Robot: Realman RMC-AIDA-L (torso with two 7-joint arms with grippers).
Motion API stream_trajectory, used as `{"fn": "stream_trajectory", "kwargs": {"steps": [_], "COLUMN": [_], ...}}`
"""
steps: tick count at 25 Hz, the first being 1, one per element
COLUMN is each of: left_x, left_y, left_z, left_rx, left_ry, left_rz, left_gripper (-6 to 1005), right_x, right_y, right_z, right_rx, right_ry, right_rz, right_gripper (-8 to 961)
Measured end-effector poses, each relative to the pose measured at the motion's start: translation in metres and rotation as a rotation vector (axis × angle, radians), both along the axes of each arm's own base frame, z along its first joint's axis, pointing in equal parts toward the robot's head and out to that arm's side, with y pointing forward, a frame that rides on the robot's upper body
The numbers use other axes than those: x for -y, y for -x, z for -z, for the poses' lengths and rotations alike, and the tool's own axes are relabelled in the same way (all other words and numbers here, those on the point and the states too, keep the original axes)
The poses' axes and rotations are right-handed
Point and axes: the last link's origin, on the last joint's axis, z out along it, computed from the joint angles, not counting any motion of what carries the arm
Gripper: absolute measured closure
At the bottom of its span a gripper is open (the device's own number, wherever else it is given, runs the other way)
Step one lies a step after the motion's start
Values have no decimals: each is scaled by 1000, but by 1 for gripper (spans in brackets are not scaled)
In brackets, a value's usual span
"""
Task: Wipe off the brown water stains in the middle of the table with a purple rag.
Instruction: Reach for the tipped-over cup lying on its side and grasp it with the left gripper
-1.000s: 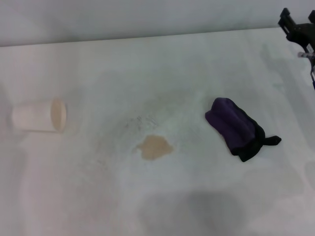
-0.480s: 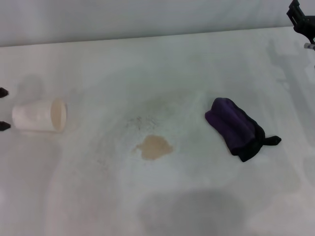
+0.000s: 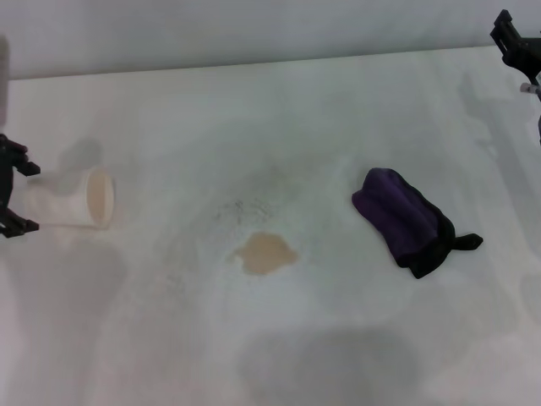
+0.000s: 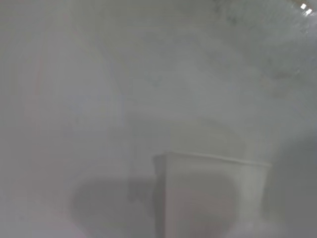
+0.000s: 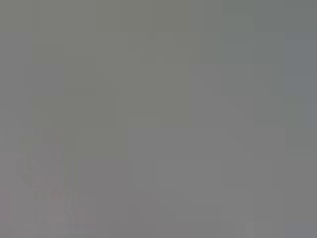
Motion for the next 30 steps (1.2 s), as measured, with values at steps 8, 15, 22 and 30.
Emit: {"fn": "stream_trajectory", "kwargs": {"steps": [8,15,22,30], "left_x": [-2,-3,-3,-1], "left_y": [-1,2,4,7], "left_z": [14,26,33,42], "left_rx": [0,2,22,24], "left_ry": [16,16,5,16], "left_rz": [45,68,100,115], "left_gripper": [124,124,123,164], "right_x": [1,2,2,1], "right_y": [0,0,-1,0], "right_z": [3,3,4,3], "right_rx": [-7,-8,-9,-20], "right_ry": [5,8,10,8], "right_rz": [3,6,8,6], "right_gripper": [145,144,144,144]}}
